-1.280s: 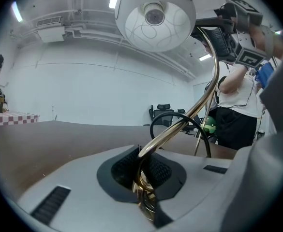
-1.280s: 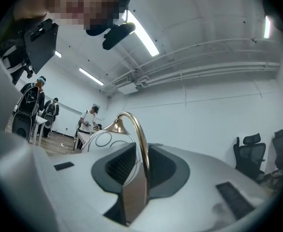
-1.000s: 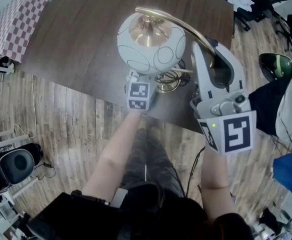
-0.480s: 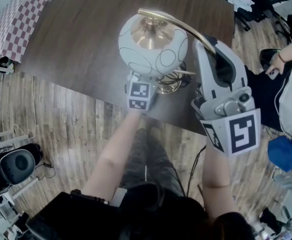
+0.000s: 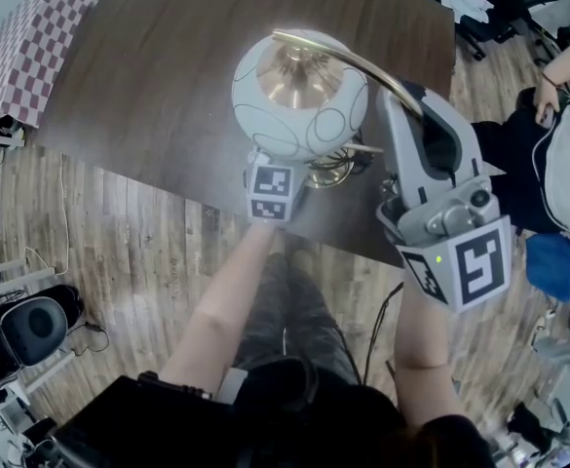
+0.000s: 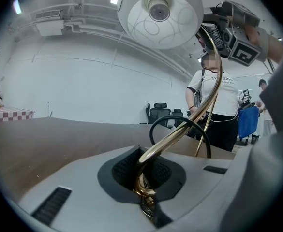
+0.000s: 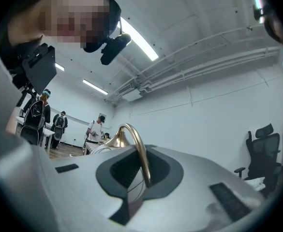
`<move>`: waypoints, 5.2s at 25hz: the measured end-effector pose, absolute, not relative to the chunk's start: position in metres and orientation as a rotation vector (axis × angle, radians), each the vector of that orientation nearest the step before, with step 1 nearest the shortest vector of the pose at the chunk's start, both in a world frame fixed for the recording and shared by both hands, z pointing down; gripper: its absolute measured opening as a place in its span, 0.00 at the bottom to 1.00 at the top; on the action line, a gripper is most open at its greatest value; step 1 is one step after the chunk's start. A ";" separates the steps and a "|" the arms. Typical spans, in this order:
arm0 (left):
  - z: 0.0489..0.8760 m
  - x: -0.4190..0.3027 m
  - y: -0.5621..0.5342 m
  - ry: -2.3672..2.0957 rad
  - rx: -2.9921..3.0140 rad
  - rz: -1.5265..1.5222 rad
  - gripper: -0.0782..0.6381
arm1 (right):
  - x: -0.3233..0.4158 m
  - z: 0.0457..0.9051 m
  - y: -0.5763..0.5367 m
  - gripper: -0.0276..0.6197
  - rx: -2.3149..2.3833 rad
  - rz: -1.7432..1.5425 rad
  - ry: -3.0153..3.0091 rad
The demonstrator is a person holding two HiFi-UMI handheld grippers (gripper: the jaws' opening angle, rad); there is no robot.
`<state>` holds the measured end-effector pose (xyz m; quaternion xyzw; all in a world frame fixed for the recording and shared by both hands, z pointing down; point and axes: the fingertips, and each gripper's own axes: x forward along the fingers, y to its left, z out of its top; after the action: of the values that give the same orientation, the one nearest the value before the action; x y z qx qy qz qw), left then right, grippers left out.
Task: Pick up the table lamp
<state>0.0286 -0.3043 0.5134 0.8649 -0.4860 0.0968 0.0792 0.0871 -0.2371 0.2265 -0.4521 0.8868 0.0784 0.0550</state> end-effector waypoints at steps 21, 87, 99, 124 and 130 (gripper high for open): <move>0.499 0.027 -0.295 -1.441 2.586 0.287 0.11 | 0.084 0.210 -0.228 0.05 -1.335 0.200 2.716; 0.391 -0.013 -0.285 -1.495 2.586 0.294 0.11 | 0.048 0.106 -0.206 0.05 -1.148 0.173 2.756; 0.390 -0.001 -0.271 -1.479 2.593 0.296 0.11 | 0.057 0.104 -0.191 0.05 -1.131 0.184 2.757; 0.383 0.001 -0.258 -1.471 2.573 0.293 0.11 | 0.055 0.094 -0.181 0.04 -1.126 0.181 2.776; 0.386 0.004 -0.255 -1.458 2.568 0.296 0.11 | 0.055 0.095 -0.180 0.04 -1.138 0.176 2.781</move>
<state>0.0043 -0.2555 0.3855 0.8620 -0.4894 0.0995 0.0866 0.0555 -0.1802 0.0953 -0.3772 0.9219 0.0583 0.0659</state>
